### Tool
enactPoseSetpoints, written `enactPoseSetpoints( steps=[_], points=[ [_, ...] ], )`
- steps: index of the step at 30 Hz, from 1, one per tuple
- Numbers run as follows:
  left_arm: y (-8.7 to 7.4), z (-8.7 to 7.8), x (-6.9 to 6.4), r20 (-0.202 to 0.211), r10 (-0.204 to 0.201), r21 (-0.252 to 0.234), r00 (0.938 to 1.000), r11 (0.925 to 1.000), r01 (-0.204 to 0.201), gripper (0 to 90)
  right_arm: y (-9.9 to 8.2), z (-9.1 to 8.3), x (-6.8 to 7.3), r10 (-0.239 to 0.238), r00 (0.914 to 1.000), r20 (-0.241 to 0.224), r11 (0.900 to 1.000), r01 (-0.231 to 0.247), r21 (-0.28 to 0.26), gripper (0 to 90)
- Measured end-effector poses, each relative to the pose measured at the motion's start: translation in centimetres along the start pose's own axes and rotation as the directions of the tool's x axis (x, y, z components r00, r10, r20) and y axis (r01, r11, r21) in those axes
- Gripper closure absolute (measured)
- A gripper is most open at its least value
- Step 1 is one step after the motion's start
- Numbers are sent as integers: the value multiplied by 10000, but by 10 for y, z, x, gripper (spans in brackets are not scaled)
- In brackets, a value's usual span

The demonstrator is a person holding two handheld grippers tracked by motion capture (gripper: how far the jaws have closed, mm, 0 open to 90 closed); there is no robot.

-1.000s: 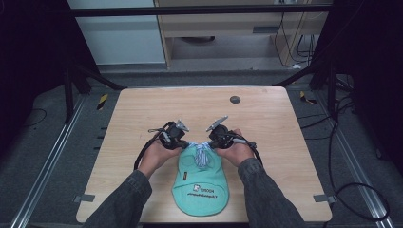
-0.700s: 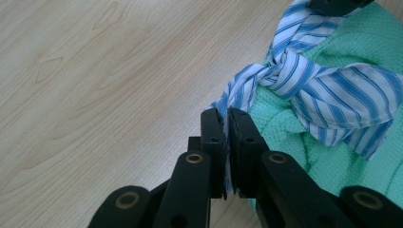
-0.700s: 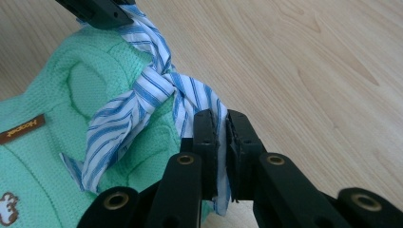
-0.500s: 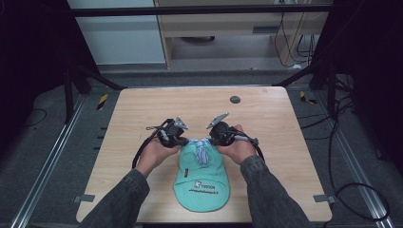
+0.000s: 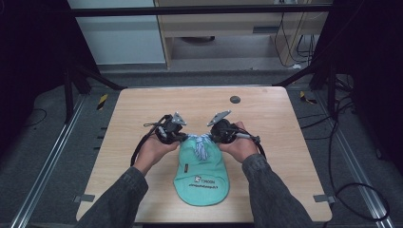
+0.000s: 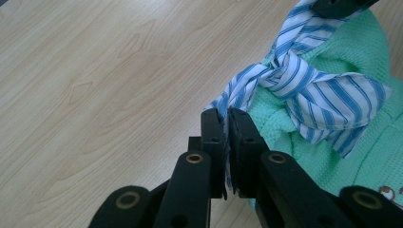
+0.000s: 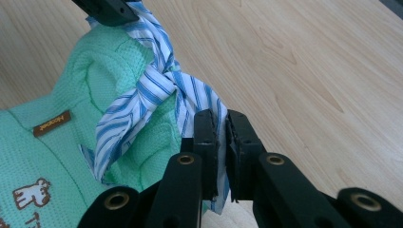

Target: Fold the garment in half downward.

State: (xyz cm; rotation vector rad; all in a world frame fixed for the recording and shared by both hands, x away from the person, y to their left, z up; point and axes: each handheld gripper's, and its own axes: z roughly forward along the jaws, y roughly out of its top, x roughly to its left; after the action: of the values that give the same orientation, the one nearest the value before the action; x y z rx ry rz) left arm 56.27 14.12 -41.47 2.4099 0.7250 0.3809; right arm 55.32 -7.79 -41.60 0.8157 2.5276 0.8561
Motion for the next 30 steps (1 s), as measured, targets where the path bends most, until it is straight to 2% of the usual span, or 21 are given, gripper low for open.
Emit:
enactPoseSetpoints(
  steps=[5, 17, 30],
  points=[
    [1, 0, 0, -42, 8, -14, 10000, 10000, -8, 856, 1, -1, -1, 3, 9999, 101, 10000, -2, -64, 837],
    [5, -6, 2, -144, -98, -385, 9998, 9992, 92, 856, 3, -6, -4, 210, 9994, 265, 9986, -197, -491, 837],
    [11, -11, 2, -316, 25, -598, 9995, 9982, -44, 856, 5, -12, -7, 294, 9985, 466, 9969, -259, -740, 837]
  ],
)
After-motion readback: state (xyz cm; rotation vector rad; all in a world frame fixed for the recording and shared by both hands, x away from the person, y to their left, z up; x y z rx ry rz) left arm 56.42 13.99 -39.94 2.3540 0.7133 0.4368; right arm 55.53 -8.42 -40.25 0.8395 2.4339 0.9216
